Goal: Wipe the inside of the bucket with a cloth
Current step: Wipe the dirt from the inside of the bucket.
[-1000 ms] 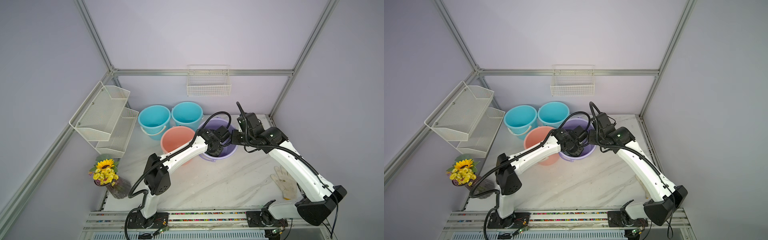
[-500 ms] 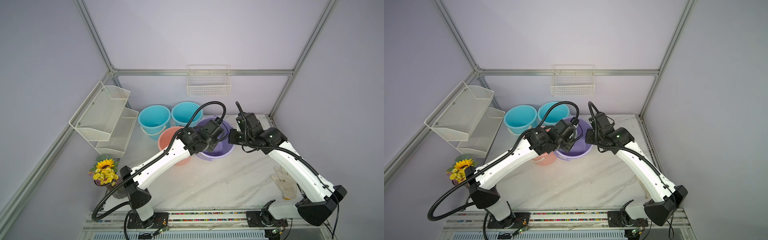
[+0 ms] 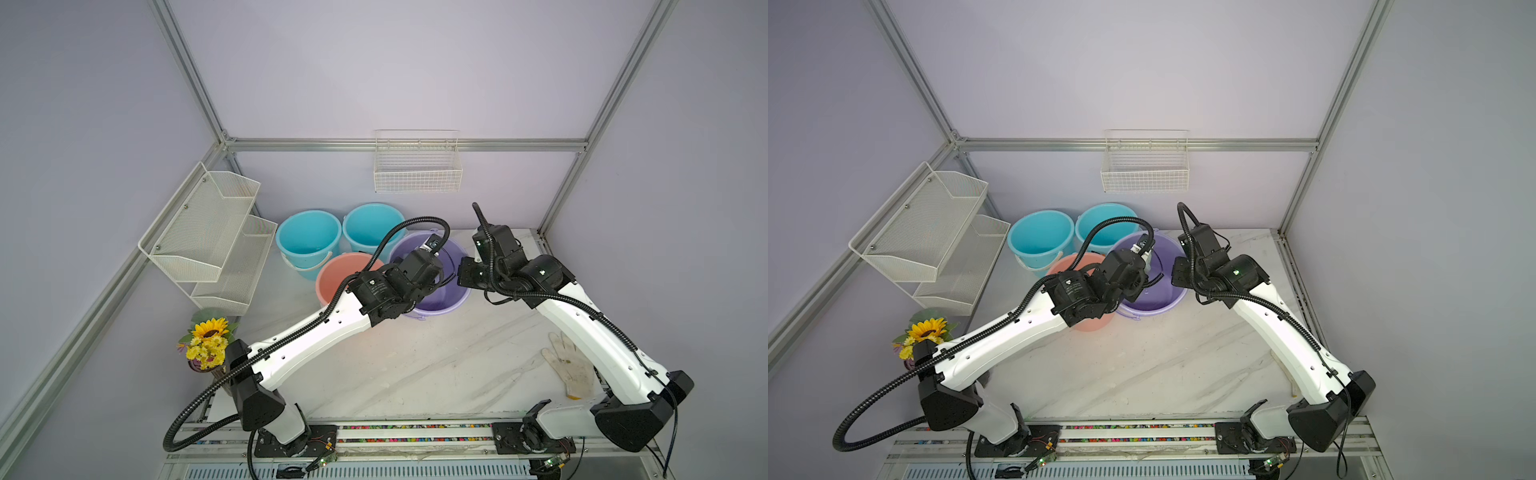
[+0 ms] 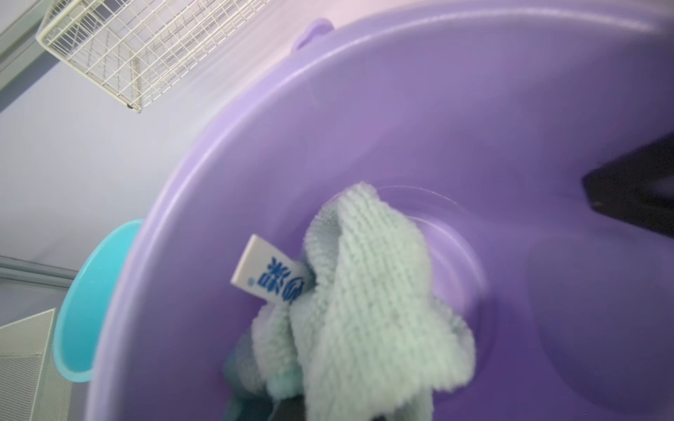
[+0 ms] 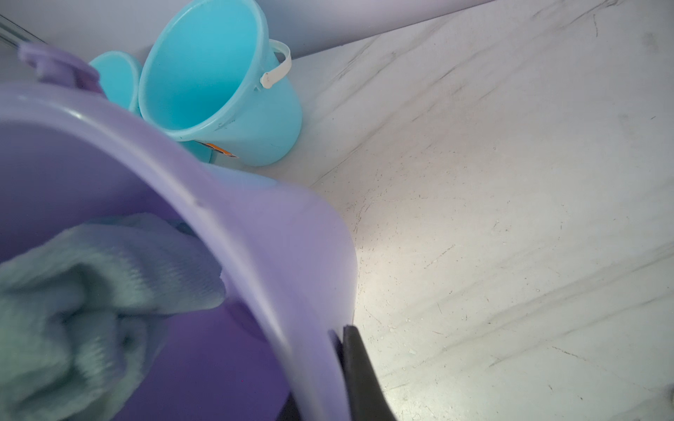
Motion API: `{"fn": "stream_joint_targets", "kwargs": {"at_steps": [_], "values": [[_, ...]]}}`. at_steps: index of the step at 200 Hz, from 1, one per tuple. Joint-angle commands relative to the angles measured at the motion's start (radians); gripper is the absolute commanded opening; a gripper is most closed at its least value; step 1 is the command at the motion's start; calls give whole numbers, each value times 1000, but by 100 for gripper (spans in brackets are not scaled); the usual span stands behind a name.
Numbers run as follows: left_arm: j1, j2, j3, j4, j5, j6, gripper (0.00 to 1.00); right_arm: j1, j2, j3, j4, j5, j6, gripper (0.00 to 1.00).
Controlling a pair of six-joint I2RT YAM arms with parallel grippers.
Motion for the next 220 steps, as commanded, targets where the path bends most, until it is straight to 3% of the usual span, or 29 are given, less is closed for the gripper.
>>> {"fn": "stream_joint_targets", "kwargs": {"at_steps": [1, 25, 72, 133, 171, 220], "values": [[0, 6, -52, 243, -148, 58, 0, -4, -29, 34, 50, -15, 24, 0], [1, 65, -87, 288, -180, 42, 0, -4, -33, 38, 52, -26, 24, 0], [-13, 108, -145, 276, 50, 1, 0, -4, -36, 54, 50, -23, 23, 0], [-12, 105, -214, 260, 198, -22, 0, -4, -33, 64, 53, -15, 11, 0], [-14, -13, -205, 290, 153, -8, 0, -4, -37, 53, 52, -6, 11, 0], [-14, -156, -220, 462, 84, 123, 0, -3, -37, 34, 59, -15, 10, 0]]}}
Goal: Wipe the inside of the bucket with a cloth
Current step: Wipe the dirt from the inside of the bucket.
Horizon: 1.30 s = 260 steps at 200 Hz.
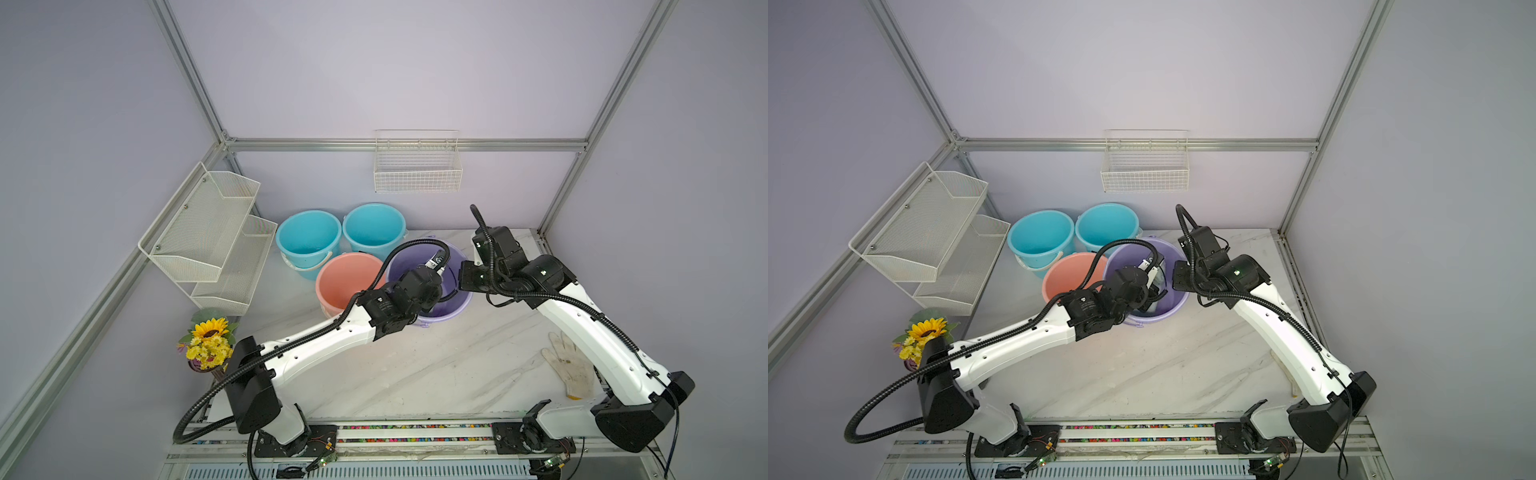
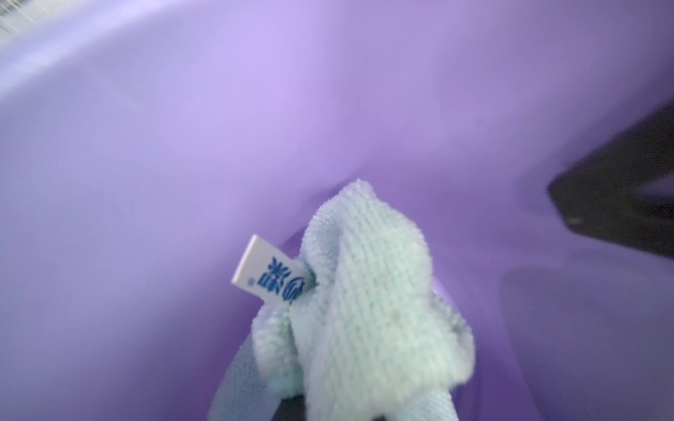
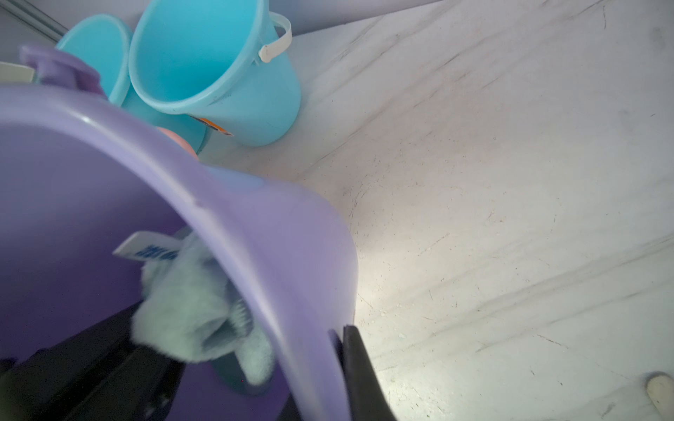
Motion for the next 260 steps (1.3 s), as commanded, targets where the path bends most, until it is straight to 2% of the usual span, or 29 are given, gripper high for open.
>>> {"fn": "stream_joint_targets", "kwargs": {"at_steps": [1, 36, 54, 83, 113, 147, 196, 229, 260], "values": [[-5, -84, 0, 138, -54, 86, 0, -4, -35, 27, 86, 5, 39, 0], [-6, -126, -47, 306, -90, 164, 0, -4, -35, 33, 87, -2, 39, 0], [-6, -111, -39, 326, -61, 168, 0, -4, -35, 39, 86, -7, 41, 0], [-5, -8, -26, 327, -22, 151, 0, -4, -36, 41, 91, -16, 42, 0], [4, 42, -38, 369, 61, 120, 0, -4, -38, 35, 101, -31, 50, 0], [16, 91, -60, 322, 130, 44, 0, -4, -43, 35, 104, -24, 50, 0], [16, 72, -170, 253, 182, -82, 0, -4, -51, 39, 123, 15, 29, 0], [17, 53, -65, 126, 220, -223, 0, -4, -89, -38, 210, 9, 28, 0], [23, 26, 54, 129, 323, -438, 0, -4, -170, -173, 386, 33, 7, 0]]}}
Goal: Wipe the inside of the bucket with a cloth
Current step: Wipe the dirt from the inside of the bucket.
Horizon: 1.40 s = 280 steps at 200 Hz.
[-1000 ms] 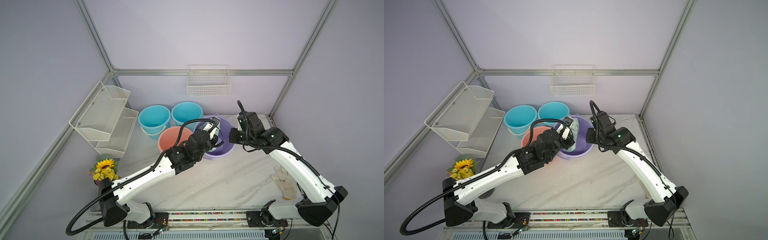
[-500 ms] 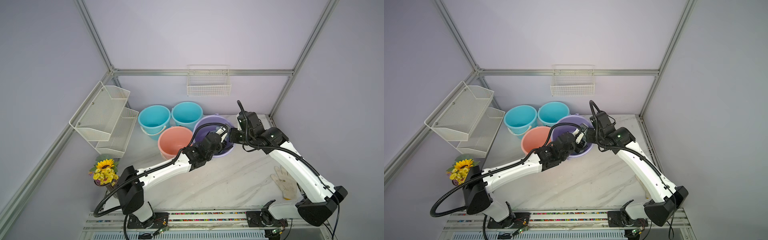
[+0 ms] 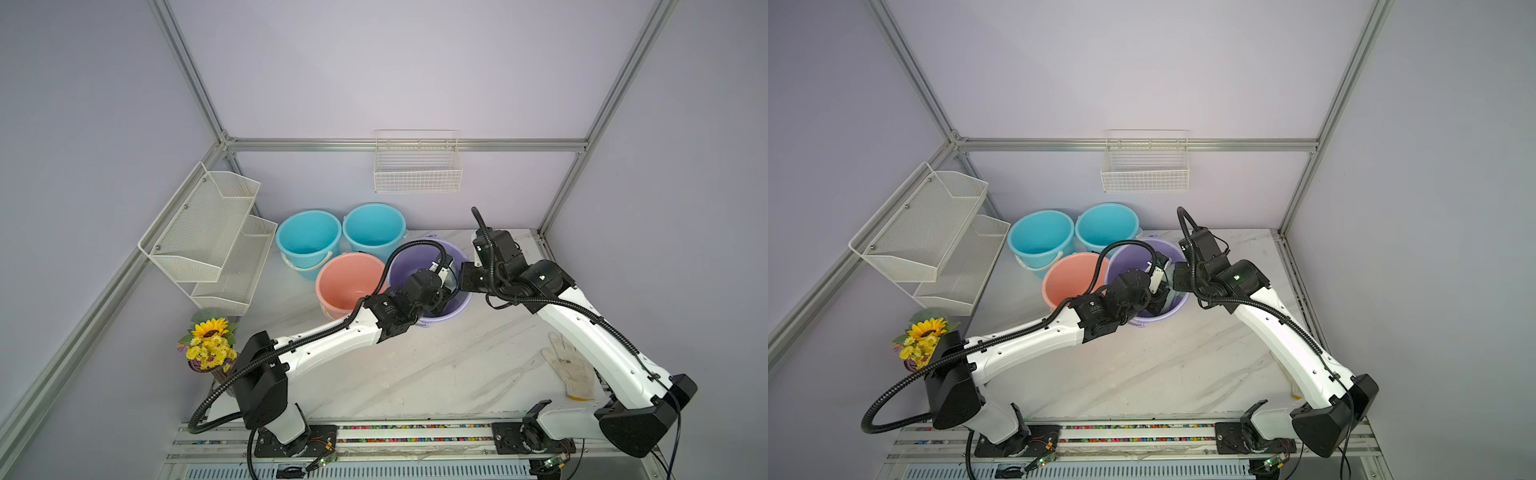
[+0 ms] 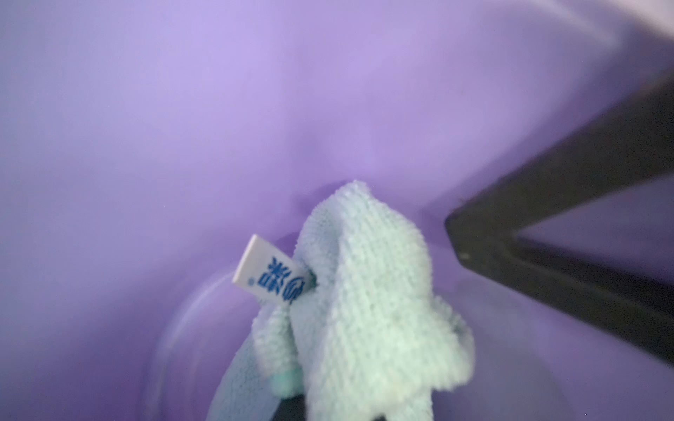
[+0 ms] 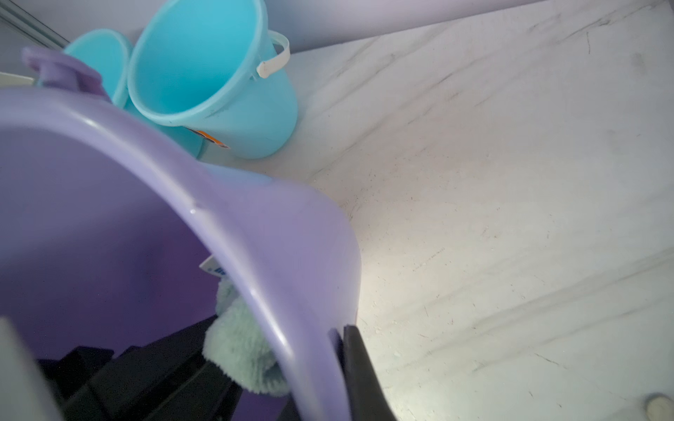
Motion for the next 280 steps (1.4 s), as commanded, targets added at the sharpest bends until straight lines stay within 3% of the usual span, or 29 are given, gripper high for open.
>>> {"fn": "stream_joint_targets", "kwargs": {"at_steps": [1, 30, 56, 83, 98, 131, 190, 209, 280], "values": [[7, -58, 99, -14, 104, -214, 0, -7, -107, -66, 270, 7, 29, 0], [11, -102, 114, 130, 145, -402, 0, -4, -194, -227, 523, -18, -32, 0], [25, -146, 49, 365, 143, -557, 0, -5, -228, -316, 691, -9, -69, 0], [26, -151, -37, 682, 111, -607, 0, -5, -224, -354, 809, -3, -85, 0], [25, -116, -26, 765, 104, -604, 0, -5, -218, -357, 842, 7, -80, 0], [25, -23, 26, 791, 77, -613, 0, 2, -219, -342, 877, 36, -73, 0], [37, 65, 41, 779, -156, -588, 0, 39, -261, -372, 924, 104, -85, 0], [69, 98, 57, 767, -178, -616, 0, 57, -262, -375, 932, 102, -91, 0], [139, 210, 170, 604, -330, -623, 0, 132, -252, -381, 959, 129, -106, 0]]}}
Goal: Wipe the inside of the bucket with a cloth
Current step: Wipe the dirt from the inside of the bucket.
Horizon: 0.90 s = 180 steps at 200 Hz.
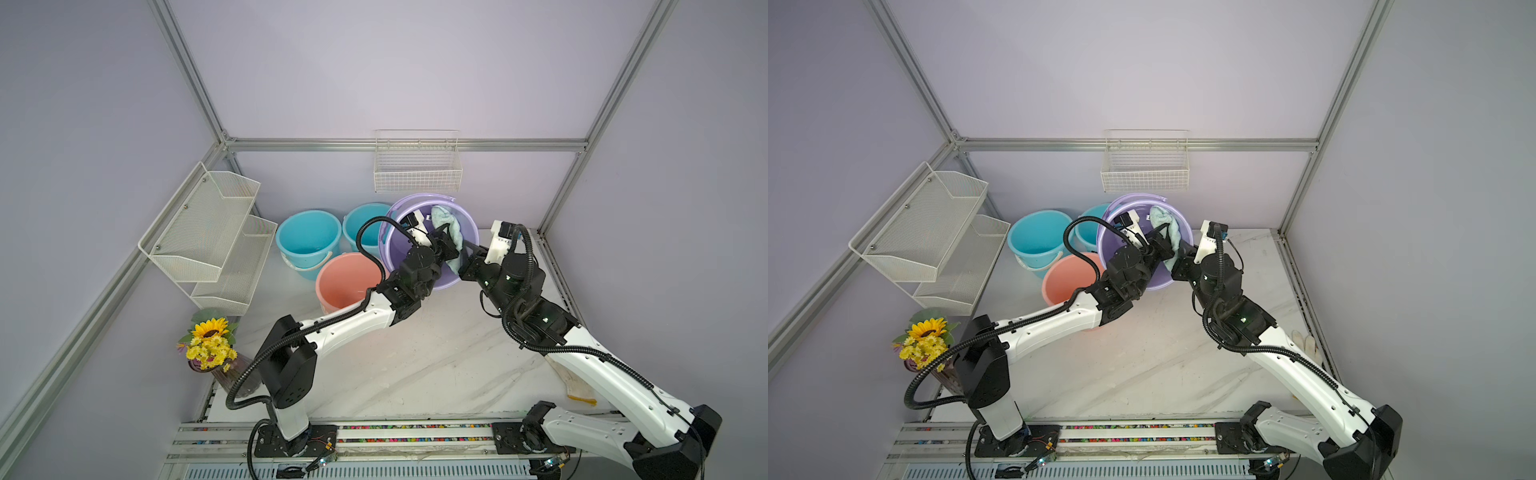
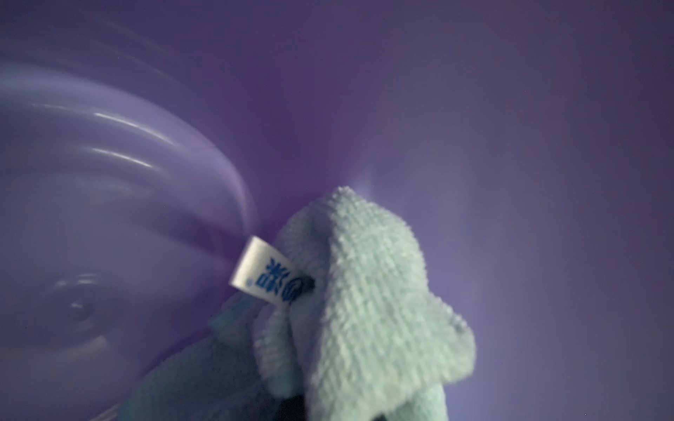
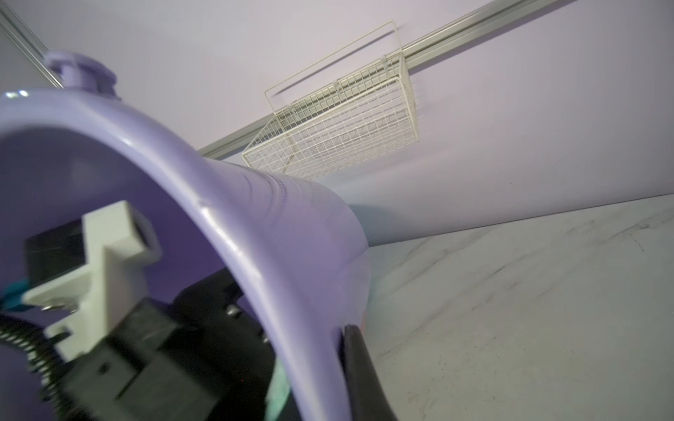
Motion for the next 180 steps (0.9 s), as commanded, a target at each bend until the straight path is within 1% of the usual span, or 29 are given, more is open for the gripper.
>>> {"fn": "stream_joint_targets", "kwargs": {"at_steps": [1, 17, 46, 53, 65, 76, 103, 129, 150, 180], "values": [[47, 23, 51, -57, -124, -39, 0, 43, -37, 13, 111, -72, 9, 0], [66, 33, 47, -89, -125, -87, 0, 54, -33, 16, 116, -66, 4, 0], [84, 31, 43, -141, -135, -117, 0, 65, -27, 25, 114, -53, -10, 0], [91, 30, 44, -163, -127, -144, 0, 68, -26, 25, 115, -50, -12, 0], [108, 21, 37, -173, -77, -196, 0, 70, -19, 27, 112, -41, -13, 0], [115, 9, 23, -117, -15, -199, 0, 71, -10, 36, 91, -16, -10, 0], [116, -14, -29, 111, 152, -167, 0, 70, 9, 48, 57, 41, -3, 0], [111, -42, -61, 238, 278, -171, 0, 70, 25, 68, 5, 89, 15, 0], [92, -65, -78, 298, 345, -142, 0, 70, 36, 90, -43, 128, 38, 0], [62, -96, -101, 321, 421, -99, 0, 70, 58, 131, -98, 164, 30, 0]]}}
